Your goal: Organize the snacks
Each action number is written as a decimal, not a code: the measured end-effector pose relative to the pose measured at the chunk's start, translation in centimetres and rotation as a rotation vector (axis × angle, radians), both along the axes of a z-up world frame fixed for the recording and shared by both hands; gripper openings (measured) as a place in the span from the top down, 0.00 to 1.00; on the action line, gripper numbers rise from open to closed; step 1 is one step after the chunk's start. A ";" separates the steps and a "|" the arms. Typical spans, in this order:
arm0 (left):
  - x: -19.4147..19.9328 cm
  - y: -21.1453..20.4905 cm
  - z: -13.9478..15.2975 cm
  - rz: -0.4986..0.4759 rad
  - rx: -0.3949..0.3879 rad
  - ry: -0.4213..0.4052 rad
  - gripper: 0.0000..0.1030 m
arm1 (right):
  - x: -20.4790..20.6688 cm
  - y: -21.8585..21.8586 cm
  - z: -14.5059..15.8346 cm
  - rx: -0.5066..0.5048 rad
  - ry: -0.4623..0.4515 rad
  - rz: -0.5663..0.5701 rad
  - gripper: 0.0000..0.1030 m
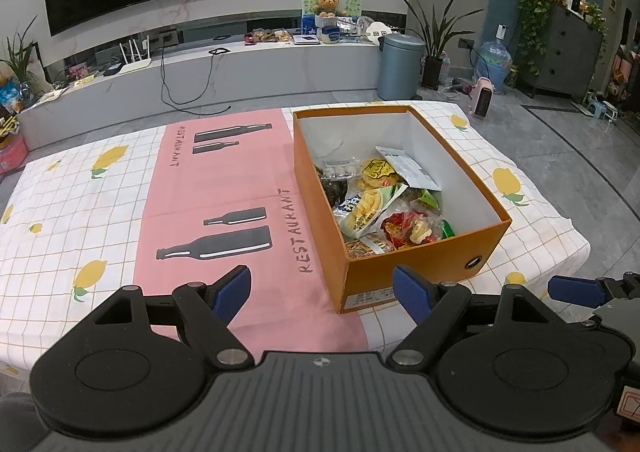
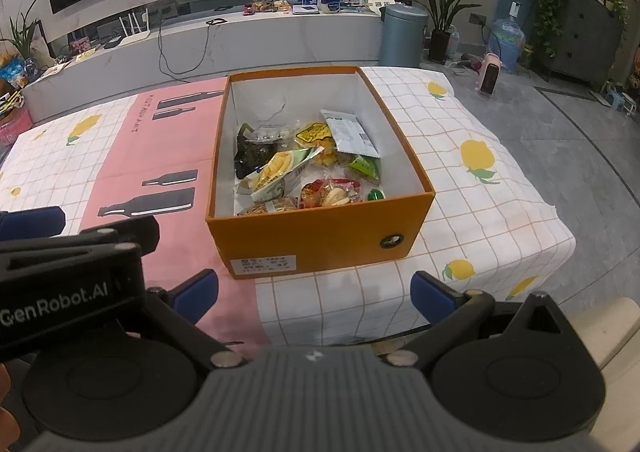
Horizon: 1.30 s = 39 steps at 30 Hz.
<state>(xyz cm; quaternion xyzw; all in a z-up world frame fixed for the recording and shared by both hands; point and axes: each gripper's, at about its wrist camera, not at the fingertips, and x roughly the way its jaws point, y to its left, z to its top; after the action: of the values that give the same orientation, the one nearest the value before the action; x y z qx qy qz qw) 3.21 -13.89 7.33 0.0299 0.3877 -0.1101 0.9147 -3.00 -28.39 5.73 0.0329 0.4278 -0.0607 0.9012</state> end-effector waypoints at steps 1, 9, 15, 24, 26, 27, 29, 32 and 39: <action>0.0 0.0 0.0 0.000 0.000 0.000 0.09 | 0.0 0.0 0.0 0.002 0.000 0.000 0.03; -0.2 -0.1 -0.1 -0.014 -0.001 0.000 0.09 | 0.0 0.4 -0.3 0.000 0.007 0.012 0.03; -0.2 -0.1 -0.1 -0.014 0.000 -0.002 0.09 | -0.2 0.7 -0.2 -0.014 0.004 0.016 0.03; -0.3 -0.1 0.0 -0.002 -0.010 -0.005 0.09 | -0.1 0.7 -0.1 -0.004 -0.002 0.020 0.03; -0.3 -0.1 0.0 -0.004 -0.009 0.000 0.09 | -0.2 0.7 -0.1 -0.011 -0.003 0.023 0.03; -0.3 -0.1 0.0 -0.004 -0.012 0.001 0.09 | -0.2 0.7 -0.1 -0.010 -0.004 0.023 0.03; -0.3 -0.1 0.1 -0.006 -0.013 0.002 0.09 | -0.2 0.8 0.0 -0.009 -0.006 0.024 0.03; -0.3 -0.1 0.1 -0.004 -0.011 -0.001 0.09 | -0.3 0.8 0.0 -0.007 -0.006 0.025 0.03; -0.5 -0.1 0.2 -0.001 -0.024 0.008 0.09 | -0.3 0.8 0.0 0.001 -0.012 0.028 0.03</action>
<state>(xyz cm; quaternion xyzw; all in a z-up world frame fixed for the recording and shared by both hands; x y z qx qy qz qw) 2.73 -13.95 7.53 0.0188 0.3900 -0.1153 0.9134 -3.30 -27.58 5.73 0.0278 0.4228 -0.0476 0.9046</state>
